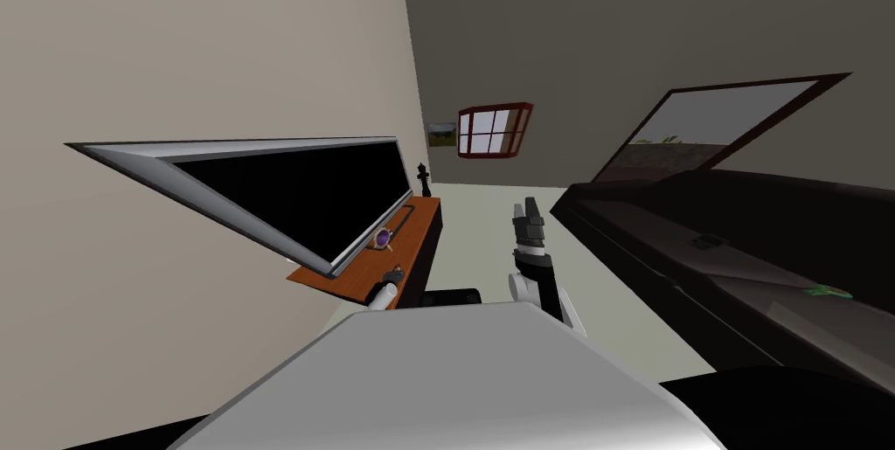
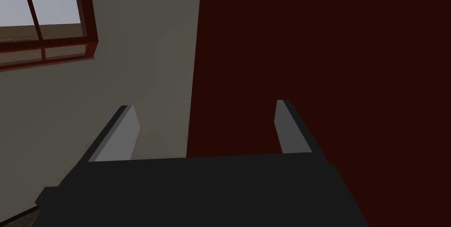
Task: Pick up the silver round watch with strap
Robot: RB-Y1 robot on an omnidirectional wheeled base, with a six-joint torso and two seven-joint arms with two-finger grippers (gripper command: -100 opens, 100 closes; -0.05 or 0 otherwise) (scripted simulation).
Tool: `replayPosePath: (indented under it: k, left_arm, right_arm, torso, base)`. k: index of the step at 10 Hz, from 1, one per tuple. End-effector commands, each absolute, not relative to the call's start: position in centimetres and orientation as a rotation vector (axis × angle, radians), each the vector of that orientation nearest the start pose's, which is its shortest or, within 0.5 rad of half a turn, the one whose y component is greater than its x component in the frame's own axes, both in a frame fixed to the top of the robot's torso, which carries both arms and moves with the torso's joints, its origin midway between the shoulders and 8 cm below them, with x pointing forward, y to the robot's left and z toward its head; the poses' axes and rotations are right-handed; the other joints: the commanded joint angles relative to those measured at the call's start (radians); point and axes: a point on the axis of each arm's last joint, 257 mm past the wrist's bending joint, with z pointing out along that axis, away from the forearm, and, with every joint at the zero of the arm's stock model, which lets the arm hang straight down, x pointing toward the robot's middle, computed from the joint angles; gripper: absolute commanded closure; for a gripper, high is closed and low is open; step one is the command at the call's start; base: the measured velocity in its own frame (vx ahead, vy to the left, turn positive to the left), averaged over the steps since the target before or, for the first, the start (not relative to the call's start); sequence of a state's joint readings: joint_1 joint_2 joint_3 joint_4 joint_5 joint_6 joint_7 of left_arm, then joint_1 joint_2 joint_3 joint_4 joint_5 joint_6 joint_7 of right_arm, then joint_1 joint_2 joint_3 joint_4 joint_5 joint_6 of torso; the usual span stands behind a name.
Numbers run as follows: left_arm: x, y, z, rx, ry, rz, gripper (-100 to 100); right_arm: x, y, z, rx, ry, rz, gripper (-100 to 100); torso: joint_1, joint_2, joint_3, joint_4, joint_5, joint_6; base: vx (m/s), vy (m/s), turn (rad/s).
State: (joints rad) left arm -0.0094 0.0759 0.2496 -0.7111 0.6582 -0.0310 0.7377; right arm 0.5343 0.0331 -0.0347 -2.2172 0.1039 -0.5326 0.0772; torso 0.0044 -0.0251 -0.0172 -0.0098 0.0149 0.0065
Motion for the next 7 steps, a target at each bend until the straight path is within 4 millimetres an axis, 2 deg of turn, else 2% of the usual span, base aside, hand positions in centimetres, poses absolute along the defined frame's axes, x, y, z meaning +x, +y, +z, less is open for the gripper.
replayPosePath:
  k: [1, 3, 5, 6, 7]
  left_arm:
    - [35.1, 35.5, -58.9, -2.722, -0.030, -1.042, 100]
    - [36.2, 35.2, -58.6, -2.731, 0.014, -1.048, 100]
    - [37.7, 34.9, -58.1, -2.742, 0.079, -1.053, 100]
    - [37.3, 35.0, -58.4, -2.736, 0.056, -1.053, 100]
    - [37.3, 35.0, -58.4, -2.738, 0.059, -1.051, 0]
  right_arm:
    - [34.7, -28.7, -0.9, 0.628, 0.710, 1.107, 0]
    - [34.7, -28.7, -0.9, 0.628, 0.710, 1.108, 0]
    - [34.7, -28.7, -0.9, 0.628, 0.710, 1.108, 0]
    - [34.7, -28.7, -0.9, 0.628, 0.710, 1.107, 0]
    - [34.7, -28.7, -0.9, 0.628, 0.710, 1.108, 0]
  torso:
    - [0.000, 0.000, 0.000, 0.000, 0.000, 0.000]
    - [0.002, 0.003, 0.002, 0.000, 0.000, 0.000]
    - [0.001, 0.004, 0.002, 0.000, 0.000, -0.001]
    - [0.001, 0.005, 0.003, 0.000, 0.000, -0.001]
    - [0.002, 0.005, 0.002, 0.000, 0.000, 0.000]
  base:
    - [0.010, -0.045, 0.176]
    - [-0.022, -0.030, 0.154]
    - [-0.032, -0.049, 0.262]
    - [-0.021, -0.026, 0.067]
    - [0.000, 0.000, 0.000]
